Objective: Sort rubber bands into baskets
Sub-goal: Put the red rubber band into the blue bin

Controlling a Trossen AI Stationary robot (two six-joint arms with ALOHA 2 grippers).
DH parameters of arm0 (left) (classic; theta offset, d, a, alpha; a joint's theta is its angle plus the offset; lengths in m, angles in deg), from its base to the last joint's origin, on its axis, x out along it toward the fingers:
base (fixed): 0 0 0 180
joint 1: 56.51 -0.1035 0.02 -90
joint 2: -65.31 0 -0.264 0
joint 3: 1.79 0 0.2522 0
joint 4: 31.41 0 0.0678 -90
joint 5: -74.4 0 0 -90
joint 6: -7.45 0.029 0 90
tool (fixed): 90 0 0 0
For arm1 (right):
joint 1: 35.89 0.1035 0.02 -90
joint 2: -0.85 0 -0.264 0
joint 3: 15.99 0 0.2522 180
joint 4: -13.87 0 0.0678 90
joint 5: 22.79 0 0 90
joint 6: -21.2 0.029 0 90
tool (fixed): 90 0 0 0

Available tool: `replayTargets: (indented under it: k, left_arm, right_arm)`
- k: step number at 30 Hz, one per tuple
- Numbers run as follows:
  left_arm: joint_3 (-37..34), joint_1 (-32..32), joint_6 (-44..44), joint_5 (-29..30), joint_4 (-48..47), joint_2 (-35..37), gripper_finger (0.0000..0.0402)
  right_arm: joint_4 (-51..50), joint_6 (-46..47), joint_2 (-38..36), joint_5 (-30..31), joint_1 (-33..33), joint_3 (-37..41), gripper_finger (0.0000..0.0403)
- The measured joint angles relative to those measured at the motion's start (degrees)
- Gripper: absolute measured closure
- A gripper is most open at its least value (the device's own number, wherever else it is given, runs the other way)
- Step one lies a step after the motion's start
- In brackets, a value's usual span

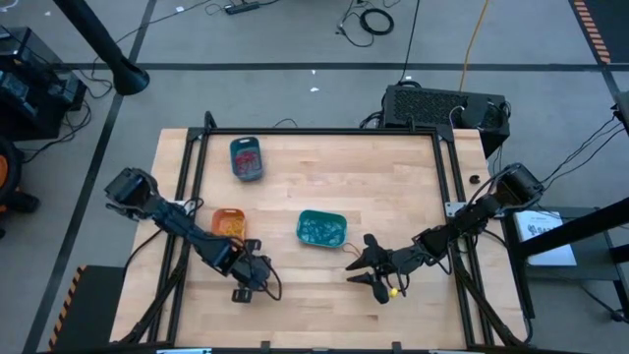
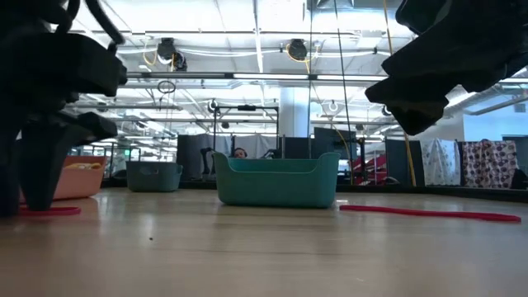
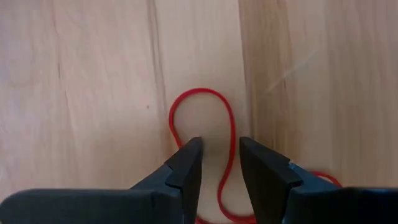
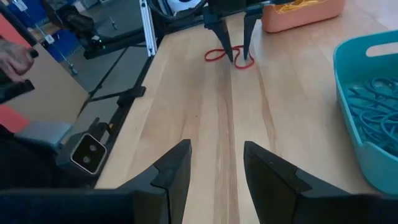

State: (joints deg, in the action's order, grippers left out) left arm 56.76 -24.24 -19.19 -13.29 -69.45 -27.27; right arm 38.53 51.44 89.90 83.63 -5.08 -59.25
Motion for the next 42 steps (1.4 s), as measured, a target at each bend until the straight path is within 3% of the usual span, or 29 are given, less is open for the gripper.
replayTargets:
  k: [9,17,23,25,28,36,42]
  left_arm:
    - [0.0,3.0,0.2,0.8,-0.5,-1.0,0.0300]
    - [0.0,6.4,0.1,5.7,-0.1,-1.1,0.0390]
    - [0.4,5.8,4.9,10.0,-0.2,-0.9,0.0398]
    - [0.5,5.2,7.3,14.9,-1.5,-0.2,0.0398]
    - [1.5,4.4,10.1,20.4,-0.8,2.5,0.0399]
    - [1.8,-1.2,15.0,26.1,-4.7,13.7,0.0400]
    - [1.8,-9.9,19.0,30.0,-12.7,22.2,0.0400]
  right_arm:
    - [0.5,-4.4,0.0,0.0,-1.8,0.0,0.0261]
    - [0.0,-6.4,0.0,0.0,-2.7,0.0,0.0261]
    - [0.0,-6.5,0.0,-0.1,-2.7,0.0,0.0261]
    - [0.0,-6.5,0.0,0.0,-2.7,0.0,0.0261]
    - [0.0,-6.5,0.0,-0.1,-2.7,0.0,0.0261]
    - [-0.2,-6.8,0.0,-0.2,-2.7,0.0,0.0261]
    - [-0.2,-7.4,0.0,-0.2,-2.7,0.0,0.0261]
